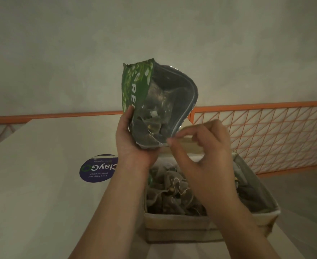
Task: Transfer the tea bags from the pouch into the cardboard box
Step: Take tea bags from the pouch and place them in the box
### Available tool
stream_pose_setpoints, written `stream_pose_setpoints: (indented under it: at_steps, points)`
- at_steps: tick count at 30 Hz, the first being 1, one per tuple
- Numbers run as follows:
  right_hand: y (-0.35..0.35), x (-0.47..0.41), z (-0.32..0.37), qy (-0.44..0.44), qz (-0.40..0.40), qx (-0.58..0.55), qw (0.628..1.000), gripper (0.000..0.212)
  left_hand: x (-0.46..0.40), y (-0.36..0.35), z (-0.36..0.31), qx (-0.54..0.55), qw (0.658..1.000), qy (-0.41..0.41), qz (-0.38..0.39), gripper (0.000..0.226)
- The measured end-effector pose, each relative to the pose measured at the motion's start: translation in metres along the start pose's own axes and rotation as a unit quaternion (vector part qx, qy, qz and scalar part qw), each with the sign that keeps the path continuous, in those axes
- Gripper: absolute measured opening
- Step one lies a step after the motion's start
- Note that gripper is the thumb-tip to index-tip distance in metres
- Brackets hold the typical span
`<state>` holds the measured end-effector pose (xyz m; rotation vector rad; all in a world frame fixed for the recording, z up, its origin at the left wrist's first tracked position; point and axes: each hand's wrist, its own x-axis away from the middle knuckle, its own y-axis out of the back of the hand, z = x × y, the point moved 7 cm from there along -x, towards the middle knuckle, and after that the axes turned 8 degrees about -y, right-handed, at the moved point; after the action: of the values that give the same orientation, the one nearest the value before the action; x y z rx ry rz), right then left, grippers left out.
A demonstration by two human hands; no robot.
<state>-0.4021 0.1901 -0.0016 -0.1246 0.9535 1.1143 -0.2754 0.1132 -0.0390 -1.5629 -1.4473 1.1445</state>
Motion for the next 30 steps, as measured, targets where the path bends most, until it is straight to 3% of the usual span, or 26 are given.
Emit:
stream_pose_setpoints:
  at_steps: [3,8,10,12,15,17,21,25,30]
  points:
    - [0.002,-0.02,0.024,0.073,-0.06,0.132,0.987,0.02,0.0,0.0,0.001,-0.004,1.0,-0.01,0.004,0.054]
    - [-0.03,-0.046,0.03,0.104,-0.01,0.319,0.942,0.026,0.002,-0.001,0.004,-0.003,1.0,-0.027,-0.015,0.046]
    - [-0.035,-0.047,0.03,0.106,-0.017,0.345,0.932,0.017,0.002,0.0,0.005,-0.001,0.999,-0.028,-0.017,0.044]
    - [-0.027,-0.047,0.032,0.113,-0.052,0.314,0.941,0.008,0.002,0.0,0.003,0.001,0.999,-0.03,-0.015,0.045]
    - [-0.001,-0.051,0.033,0.087,-0.071,0.159,0.981,0.008,0.0,0.0,-0.001,0.006,0.999,-0.032,-0.006,0.052]
    - [0.017,-0.053,0.028,0.033,-0.042,0.023,0.998,0.005,-0.002,0.001,-0.004,0.018,0.999,-0.029,0.001,0.05]
    - [0.035,-0.043,0.01,-0.08,0.023,-0.148,0.985,0.008,-0.004,0.003,-0.01,0.049,0.999,-0.021,0.008,0.053]
    - [0.03,-0.025,-0.007,-0.117,0.103,-0.138,0.978,0.008,0.0,0.0,-0.009,0.05,0.999,-0.017,0.008,0.058]
    - [-0.007,0.002,-0.035,-0.152,0.3,0.045,0.941,0.006,0.005,-0.007,-0.008,0.046,0.999,-0.022,0.012,0.064]
